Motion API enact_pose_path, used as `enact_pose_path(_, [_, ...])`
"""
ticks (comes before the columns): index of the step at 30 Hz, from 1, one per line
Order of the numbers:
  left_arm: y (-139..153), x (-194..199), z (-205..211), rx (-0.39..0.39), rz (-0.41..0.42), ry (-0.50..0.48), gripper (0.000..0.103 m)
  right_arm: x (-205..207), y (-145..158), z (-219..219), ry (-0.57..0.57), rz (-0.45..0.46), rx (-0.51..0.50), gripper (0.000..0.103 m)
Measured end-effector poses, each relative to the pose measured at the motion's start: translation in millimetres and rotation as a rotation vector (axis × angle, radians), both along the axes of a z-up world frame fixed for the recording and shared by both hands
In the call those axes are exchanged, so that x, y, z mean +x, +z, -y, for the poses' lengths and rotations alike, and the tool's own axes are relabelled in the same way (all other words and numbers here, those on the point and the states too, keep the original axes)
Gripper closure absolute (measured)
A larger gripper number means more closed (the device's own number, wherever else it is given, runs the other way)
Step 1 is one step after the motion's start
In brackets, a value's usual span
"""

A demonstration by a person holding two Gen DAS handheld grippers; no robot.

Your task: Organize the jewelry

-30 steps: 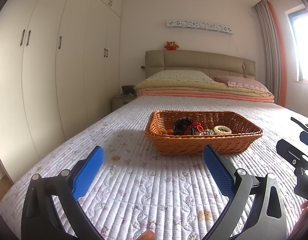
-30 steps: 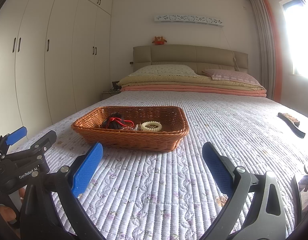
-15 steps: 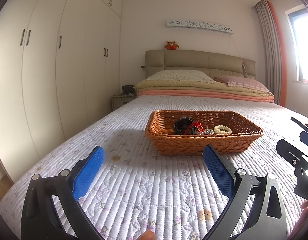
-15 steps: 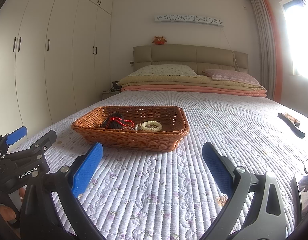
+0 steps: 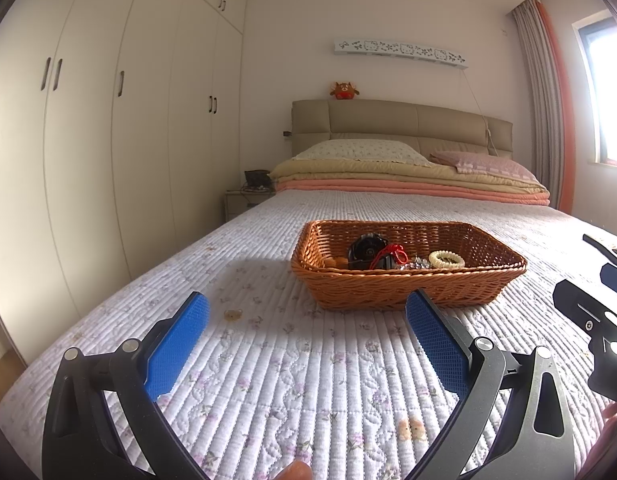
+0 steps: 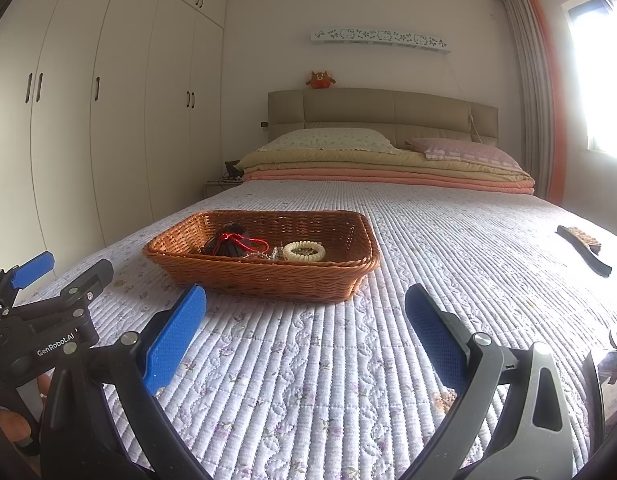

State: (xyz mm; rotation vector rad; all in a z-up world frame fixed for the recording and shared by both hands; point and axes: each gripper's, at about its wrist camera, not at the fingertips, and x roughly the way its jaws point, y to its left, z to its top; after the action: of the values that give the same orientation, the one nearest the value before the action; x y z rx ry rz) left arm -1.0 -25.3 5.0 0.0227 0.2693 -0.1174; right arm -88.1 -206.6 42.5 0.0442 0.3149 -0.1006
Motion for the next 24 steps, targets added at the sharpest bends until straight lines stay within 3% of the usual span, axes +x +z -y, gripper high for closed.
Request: enact_pose_path(24, [2.2,-7.3,2.9,-0.003,0.02,0.012,0.007,0.7,0.2,0.0,0.0,-0.001,0.0,0.008])
